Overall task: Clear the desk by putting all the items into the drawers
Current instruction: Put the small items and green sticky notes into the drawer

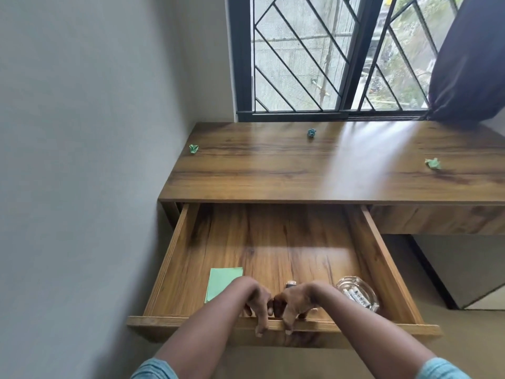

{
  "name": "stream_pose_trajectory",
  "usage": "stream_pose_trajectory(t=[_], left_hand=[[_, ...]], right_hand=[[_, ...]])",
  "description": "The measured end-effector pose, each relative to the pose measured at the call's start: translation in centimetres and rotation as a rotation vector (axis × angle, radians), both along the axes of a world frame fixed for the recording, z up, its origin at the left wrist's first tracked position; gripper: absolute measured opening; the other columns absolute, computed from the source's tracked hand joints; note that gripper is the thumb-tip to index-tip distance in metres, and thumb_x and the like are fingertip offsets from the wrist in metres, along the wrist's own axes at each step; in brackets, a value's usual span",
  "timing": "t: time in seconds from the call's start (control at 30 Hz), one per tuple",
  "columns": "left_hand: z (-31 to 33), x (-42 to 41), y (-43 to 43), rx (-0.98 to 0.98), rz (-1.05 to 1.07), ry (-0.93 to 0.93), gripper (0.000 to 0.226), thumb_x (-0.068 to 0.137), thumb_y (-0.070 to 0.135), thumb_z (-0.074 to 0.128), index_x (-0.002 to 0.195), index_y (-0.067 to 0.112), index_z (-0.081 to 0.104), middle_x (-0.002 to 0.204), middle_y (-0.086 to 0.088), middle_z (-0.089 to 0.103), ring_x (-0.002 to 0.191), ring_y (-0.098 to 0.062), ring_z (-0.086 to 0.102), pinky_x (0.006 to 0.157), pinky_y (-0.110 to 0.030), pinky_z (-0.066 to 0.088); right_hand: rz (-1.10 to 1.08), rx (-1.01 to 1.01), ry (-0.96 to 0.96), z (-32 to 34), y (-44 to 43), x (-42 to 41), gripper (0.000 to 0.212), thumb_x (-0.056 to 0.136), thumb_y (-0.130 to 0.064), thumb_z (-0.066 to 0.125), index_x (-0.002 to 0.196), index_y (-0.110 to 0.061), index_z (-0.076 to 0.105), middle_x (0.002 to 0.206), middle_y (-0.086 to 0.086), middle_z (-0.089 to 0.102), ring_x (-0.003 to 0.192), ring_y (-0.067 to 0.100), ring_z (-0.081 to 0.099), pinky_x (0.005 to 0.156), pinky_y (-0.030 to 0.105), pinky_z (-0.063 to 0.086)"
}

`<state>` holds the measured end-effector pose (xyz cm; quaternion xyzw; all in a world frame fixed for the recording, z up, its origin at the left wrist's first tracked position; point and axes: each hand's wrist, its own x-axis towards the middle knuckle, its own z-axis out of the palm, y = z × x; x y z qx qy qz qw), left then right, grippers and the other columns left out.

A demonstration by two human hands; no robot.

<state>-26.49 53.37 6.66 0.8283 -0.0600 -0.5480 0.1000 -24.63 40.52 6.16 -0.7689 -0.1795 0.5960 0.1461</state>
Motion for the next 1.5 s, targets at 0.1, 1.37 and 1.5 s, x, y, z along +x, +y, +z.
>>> stream_pose_trajectory(t=[0.1,1.37,1.5], left_hand=[[1.0,1.6,0.5,-0.035,0.021,-0.076,0.034,0.071,0.01,0.078,0.087,0.02,0.05,0.098,0.0,0.05,0.093,-0.019,0.05,0.078,-0.03,0.052],[-1.1,14.8,-1.5,-0.633,1.983,-0.576,0.036,0.086,-0.012,0.04,0.056,0.006,0.049,0.056,-0.004,0.045,0.047,-0.013,0.038,0.05,-0.021,0.03],[-1.0,16.9,-2.0,-0.675,2.042,-0.626,0.032,0.084,-0.014,0.034,0.062,0.006,0.045,0.057,-0.004,0.04,0.043,-0.011,0.034,0.047,-0.019,0.026]], right_hand=[[-0.027,0.022,-0.128,0.8,0.0,1.4,0.042,0.071,-0.021,0.075,0.105,-0.027,0.051,0.097,-0.005,0.054,0.098,0.019,0.052,0.069,0.026,0.048],[-1.479,0.152,-0.701,1.5,2.7,13.0,0.125,0.074,-0.023,0.079,0.14,0.01,-0.022,0.152,0.024,-0.021,0.14,0.031,0.027,0.1,0.037,0.039],[-1.478,0.185,-0.684,2.0,2.8,14.6,0.122,0.077,-0.022,0.076,0.141,0.006,-0.024,0.152,0.025,-0.023,0.144,0.029,0.016,0.102,0.033,0.037]])
